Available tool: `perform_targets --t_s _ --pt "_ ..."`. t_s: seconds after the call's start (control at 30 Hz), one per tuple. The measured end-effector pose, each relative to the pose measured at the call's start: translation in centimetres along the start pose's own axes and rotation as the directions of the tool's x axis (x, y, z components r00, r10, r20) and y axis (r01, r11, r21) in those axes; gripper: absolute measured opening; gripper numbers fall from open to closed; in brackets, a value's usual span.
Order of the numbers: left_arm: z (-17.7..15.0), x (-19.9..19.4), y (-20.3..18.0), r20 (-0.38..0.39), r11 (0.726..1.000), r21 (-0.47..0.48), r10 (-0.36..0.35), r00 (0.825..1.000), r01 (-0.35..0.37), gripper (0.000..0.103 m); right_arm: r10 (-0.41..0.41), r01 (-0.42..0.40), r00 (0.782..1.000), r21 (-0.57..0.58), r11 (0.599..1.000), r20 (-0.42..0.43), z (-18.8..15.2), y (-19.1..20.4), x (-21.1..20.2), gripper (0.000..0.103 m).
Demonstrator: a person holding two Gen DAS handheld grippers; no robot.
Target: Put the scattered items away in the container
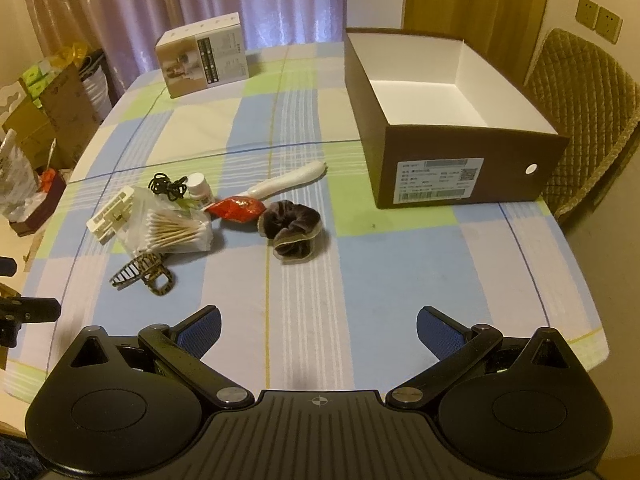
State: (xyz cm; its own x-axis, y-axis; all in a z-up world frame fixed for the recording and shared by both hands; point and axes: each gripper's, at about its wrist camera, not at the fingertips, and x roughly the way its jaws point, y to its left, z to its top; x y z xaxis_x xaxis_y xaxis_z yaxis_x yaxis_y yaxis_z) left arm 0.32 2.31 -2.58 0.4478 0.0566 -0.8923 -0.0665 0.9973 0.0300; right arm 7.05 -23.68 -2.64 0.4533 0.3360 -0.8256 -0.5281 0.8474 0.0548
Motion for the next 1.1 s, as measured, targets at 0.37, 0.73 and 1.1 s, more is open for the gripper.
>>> perform_targets --t_s 0.37,0.73,1.1 --pt "0.7 1.1 -0.3 0.021 0.999 0.022 -0.037 0.999 0.037 0.102 0.053 -0.053 0.999 0.013 0.998 -0.001 0.6 -0.4 1.4 0.101" --pt "2.0 2.2 -0.1 0.063 0.999 0.028 -0.045 0.997 0.043 0.102 0.107 -0.107 0.994 0.005 0.994 0.006 1.6 -1.0 3.3 0.101" --pt "3.1 3.9 -0.7 0.104 0.997 0.054 -0.062 0.993 0.057 0.100 0.147 -0.147 0.989 -0.008 0.989 -0.016 2.6 -2.1 6.9 0.101"
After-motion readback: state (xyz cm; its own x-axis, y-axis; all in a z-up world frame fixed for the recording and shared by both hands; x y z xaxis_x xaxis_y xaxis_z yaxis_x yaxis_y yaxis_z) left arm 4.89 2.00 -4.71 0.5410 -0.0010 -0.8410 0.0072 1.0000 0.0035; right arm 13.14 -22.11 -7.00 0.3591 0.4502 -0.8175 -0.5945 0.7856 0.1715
